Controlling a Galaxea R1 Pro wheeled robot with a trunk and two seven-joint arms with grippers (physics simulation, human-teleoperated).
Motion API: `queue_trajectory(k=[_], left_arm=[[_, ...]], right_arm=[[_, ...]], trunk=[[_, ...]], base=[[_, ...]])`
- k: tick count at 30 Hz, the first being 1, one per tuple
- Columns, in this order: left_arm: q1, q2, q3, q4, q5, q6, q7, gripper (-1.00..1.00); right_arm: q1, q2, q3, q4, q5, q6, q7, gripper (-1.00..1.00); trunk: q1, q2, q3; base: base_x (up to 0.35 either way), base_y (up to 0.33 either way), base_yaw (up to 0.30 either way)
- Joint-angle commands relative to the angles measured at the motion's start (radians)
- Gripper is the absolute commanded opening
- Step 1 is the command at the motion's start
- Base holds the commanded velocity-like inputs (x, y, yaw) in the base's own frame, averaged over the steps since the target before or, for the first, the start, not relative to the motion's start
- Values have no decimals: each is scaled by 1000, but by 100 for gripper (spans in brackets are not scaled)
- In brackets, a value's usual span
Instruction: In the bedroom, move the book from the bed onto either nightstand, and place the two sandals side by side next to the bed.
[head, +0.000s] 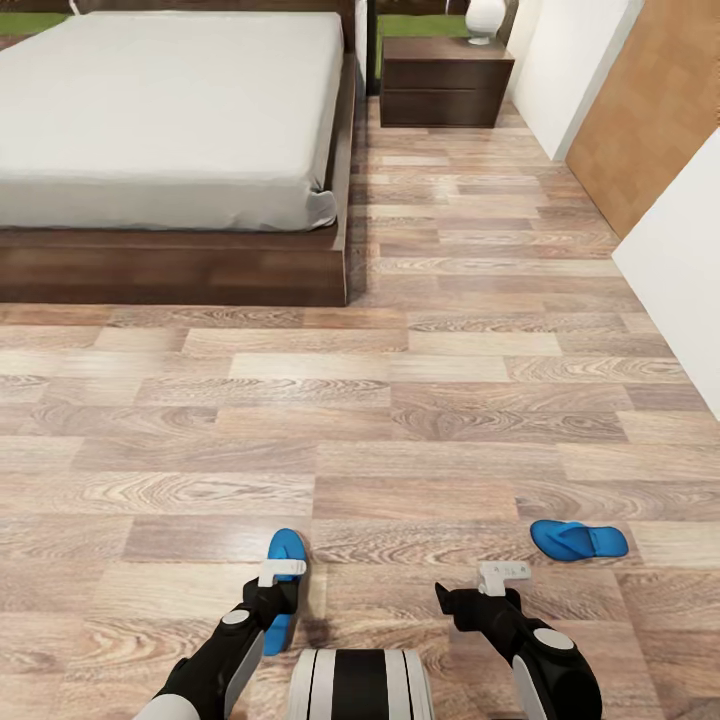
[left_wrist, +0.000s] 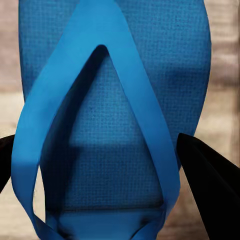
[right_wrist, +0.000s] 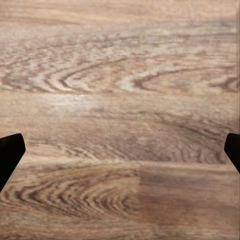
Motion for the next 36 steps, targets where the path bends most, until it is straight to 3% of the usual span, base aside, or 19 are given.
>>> queue_trajectory(k=[1, 36], left_arm=[[0, 0, -2, -1, -1, 3, 0, -100], [1, 3, -3, 12, -2, 14, 3, -100]], right_arm=[[0, 0, -1, -1, -1, 5, 2, 100], [4, -6, -4, 2, 1, -5, -1, 100]], trunk=[[-1, 0, 3], [-16, 8, 139]], base=[[0, 0, 0], [0, 0, 0]])
